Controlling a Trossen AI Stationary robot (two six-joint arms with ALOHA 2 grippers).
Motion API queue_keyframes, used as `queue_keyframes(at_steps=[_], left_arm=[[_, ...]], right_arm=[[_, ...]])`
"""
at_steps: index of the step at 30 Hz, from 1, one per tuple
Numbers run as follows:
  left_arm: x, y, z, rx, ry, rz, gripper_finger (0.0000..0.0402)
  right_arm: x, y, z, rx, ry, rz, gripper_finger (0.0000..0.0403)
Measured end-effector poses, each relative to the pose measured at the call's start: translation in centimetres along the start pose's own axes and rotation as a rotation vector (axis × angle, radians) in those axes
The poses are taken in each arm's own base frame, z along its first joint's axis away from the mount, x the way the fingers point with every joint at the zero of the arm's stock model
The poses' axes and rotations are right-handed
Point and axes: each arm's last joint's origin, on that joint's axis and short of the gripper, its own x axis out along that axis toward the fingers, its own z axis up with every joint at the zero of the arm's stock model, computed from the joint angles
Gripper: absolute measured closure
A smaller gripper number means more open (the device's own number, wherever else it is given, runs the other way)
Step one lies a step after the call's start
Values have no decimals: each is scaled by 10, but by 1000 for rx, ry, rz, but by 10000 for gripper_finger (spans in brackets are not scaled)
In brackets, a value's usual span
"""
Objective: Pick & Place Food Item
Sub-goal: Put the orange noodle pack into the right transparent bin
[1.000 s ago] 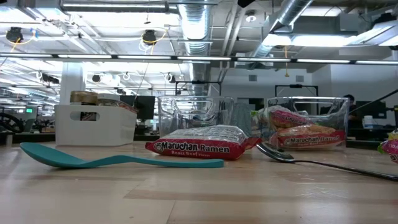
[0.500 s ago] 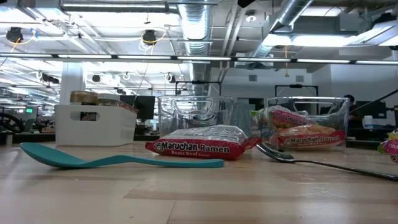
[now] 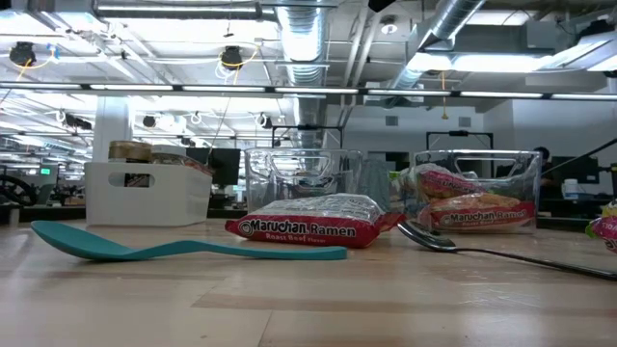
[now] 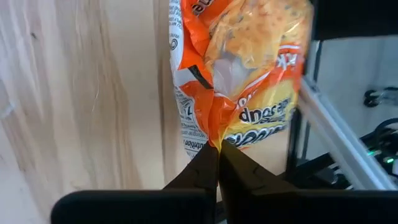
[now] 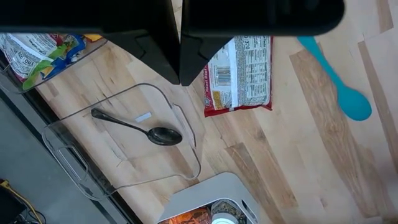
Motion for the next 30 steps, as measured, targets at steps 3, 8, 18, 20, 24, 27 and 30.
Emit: queue_keyframes(at_steps=[3,8,18,20,24,27,30], left_arm=[[-6,-2,0,-21,-40,-20,401],[-21,-4,0,-53,-133,-61,401],[-48,-9,3,-70,-411,-131,401],[-52,-10,4,-76,-468,-133,401],[-56,-11,7,-92,-573,-121,401],[-58,-12,10,-97,-652,-107,401],[-61,-13,12,-78,-740,-79,401]], right_arm=[[0,0,0,0,0,0,402],[0,0,0,0,0,0,402],[0,0,0,1,0,0,402],[0,0,0,1,0,0,402],[0,0,0,1,0,0,402],[1,-1,1,6,1,-4,402],[3,-3,2,15,3,-9,402]])
